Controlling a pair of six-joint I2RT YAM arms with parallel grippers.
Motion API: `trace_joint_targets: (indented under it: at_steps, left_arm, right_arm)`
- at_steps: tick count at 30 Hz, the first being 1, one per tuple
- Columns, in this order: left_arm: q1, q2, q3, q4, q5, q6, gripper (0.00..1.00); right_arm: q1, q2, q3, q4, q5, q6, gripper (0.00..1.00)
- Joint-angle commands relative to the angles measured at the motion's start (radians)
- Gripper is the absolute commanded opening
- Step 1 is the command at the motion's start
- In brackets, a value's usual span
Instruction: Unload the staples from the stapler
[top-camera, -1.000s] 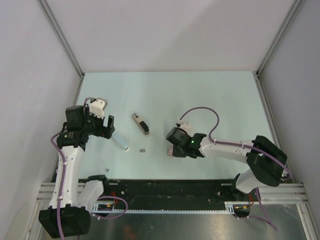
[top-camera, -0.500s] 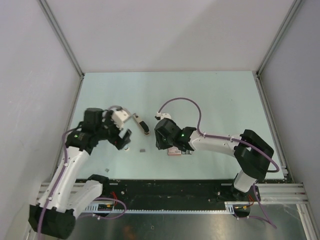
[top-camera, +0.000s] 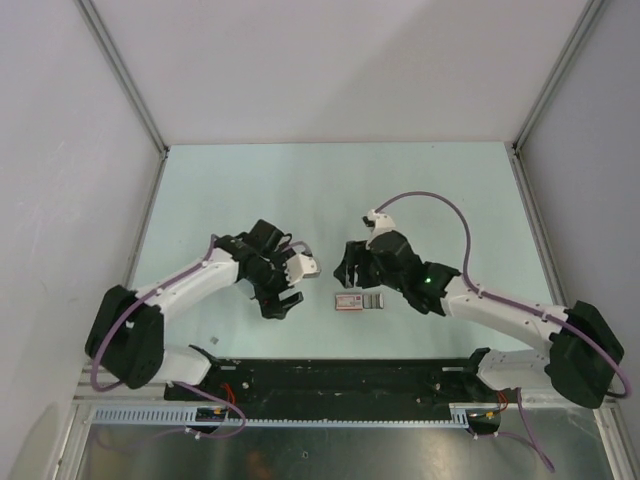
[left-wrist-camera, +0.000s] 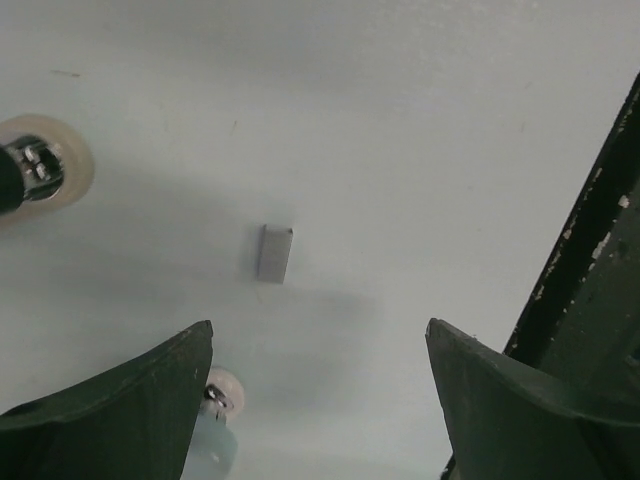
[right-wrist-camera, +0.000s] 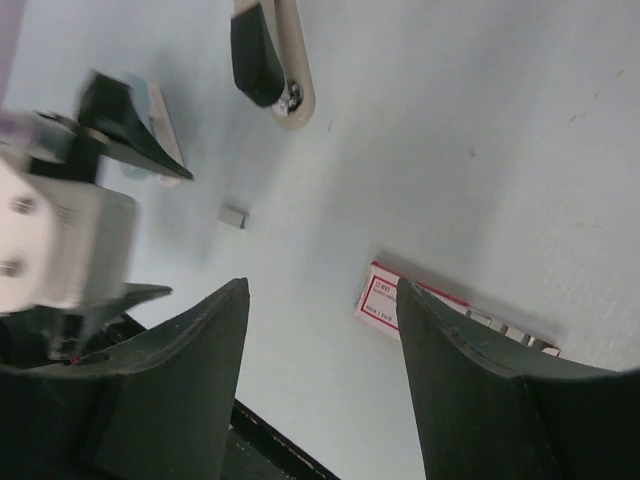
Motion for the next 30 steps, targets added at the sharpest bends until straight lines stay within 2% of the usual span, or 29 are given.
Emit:
trace_joint_targets:
  at_steps: [1,9,17,26,30]
  left_arm:
    - [-0.039,0.071,0.046,0.055,-0.023,0.048,0.92]
    - [-0.064,0.202,0.093,0.113,-0.071,0.023,0.87]
    - [-0.076,0.235,0.081,0.143,-0.116,0.022,0.77]
    - [-0.084,0.241,0.046,0.156,-0.145,0.033,0.65]
    - [-0.089,0.259,0.045,0.163,-0.154,0.035,0.62]
  right_arm:
    - [-0.052,-0.071,-0.034,0.112,-0.051,0.0,0.64]
    - [-0.104,-0.06,-0.053,0.168,-0.141,0.0,0.52]
    - [-0.119,-0.066,-0.064,0.184,-0.171,0.009,0.42]
    - [-0.124,-0.07,-0.067,0.175,-0.173,0.015,0.38]
    - [-0.128,-0.074,-0.067,0.174,-0.173,0.017,0.37]
